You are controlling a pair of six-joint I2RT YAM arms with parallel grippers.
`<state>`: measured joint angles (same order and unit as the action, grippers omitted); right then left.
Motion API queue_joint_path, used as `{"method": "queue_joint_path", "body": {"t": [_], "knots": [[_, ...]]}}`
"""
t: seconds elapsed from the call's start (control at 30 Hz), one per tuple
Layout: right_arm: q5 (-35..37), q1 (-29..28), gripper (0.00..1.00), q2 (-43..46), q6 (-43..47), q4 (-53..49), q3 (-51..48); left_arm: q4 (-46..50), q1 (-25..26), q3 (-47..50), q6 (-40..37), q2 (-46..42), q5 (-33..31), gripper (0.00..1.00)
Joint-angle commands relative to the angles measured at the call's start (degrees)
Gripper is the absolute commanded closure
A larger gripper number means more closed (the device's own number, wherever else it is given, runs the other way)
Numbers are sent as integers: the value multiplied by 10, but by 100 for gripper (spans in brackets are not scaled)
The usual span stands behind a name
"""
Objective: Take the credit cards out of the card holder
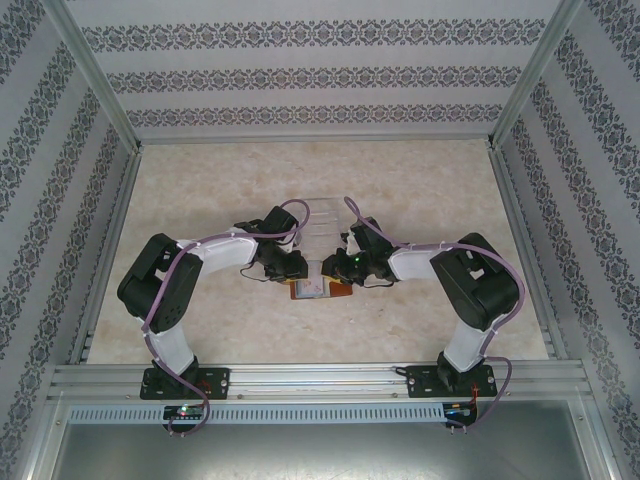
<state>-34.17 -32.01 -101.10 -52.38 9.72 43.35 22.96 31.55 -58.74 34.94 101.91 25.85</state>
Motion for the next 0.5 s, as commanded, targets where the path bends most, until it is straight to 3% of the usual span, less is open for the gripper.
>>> {"method": "queue_joint_path", "body": {"t": [0.0, 0.47], "knots": [[-10, -6, 80, -17, -1, -6, 8, 24, 8, 14, -10, 27, -24, 77], [61, -3, 84, 14, 33, -106, 18, 31, 8, 16, -11, 20, -29, 76]]}}
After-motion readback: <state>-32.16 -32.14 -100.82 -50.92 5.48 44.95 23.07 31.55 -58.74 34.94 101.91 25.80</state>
